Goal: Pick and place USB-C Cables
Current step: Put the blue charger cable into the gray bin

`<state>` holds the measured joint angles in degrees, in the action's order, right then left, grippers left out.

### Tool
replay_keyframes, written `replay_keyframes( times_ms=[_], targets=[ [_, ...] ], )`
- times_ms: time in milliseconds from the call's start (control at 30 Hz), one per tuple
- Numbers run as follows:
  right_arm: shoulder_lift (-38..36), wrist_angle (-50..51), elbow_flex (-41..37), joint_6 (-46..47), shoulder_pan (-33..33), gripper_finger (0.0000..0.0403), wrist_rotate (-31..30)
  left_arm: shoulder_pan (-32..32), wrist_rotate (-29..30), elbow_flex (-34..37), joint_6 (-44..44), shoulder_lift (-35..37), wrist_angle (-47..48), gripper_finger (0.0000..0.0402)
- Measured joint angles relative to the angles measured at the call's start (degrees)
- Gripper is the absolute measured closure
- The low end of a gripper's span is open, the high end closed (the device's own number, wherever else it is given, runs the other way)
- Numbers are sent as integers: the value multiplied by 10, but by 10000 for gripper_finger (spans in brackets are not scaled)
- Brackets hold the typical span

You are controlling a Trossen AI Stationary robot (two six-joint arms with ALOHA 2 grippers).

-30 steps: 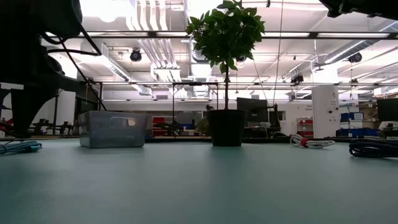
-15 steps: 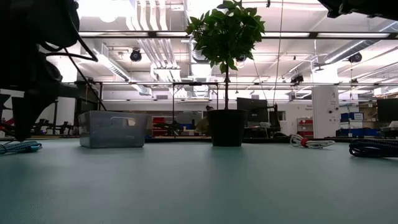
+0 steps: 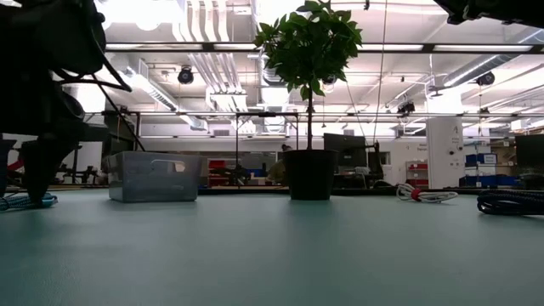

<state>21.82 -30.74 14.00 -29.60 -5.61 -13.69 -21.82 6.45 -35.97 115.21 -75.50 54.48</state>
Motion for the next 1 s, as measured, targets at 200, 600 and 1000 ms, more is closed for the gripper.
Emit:
replay_keyframes(
  times_ms=[200,600,1000],
  targets=[
    [0,0,0,0,0,360,0,0,0,0,1,0,0,208],
    [0,1,0,0,0,360,0,0,-6,0,0,-40,-17,212],
    [0,1,0,0,0,360,0,0,-15,-1,0,-39,-24,334]
  ],
)
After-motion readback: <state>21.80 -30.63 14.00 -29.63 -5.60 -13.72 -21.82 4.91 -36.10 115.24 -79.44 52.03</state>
